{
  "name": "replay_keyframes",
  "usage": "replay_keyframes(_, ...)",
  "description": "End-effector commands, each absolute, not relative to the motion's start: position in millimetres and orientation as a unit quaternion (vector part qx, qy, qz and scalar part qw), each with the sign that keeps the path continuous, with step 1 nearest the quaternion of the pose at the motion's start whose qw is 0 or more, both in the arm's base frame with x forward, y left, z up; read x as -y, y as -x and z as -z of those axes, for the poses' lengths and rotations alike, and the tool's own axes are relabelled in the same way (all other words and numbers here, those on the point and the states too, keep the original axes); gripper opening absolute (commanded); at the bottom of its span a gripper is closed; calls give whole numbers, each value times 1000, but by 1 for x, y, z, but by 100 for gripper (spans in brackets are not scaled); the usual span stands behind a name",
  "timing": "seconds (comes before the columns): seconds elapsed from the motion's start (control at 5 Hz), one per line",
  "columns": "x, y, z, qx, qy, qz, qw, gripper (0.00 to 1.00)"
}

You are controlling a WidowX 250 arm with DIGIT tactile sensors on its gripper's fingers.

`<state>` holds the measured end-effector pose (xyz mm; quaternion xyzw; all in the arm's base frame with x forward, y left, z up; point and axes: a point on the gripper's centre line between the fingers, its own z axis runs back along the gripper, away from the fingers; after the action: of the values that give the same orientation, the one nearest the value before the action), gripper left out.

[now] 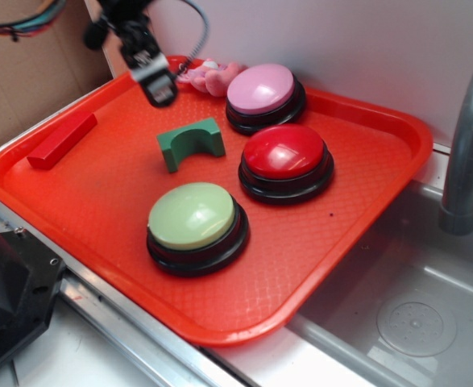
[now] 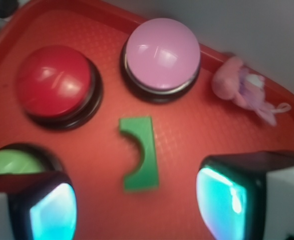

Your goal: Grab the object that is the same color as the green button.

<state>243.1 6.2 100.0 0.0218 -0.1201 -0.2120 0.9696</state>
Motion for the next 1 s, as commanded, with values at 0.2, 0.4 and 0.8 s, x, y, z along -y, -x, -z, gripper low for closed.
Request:
replay_keyframes(0.2,-19,-260,-42,116,-17,225,967,100)
replay_keyframes(0.4,-23,-258,-34,107,-12,217,970,98)
replay_keyframes(0.8,-22,-257,-34,105,-8,223,969,0)
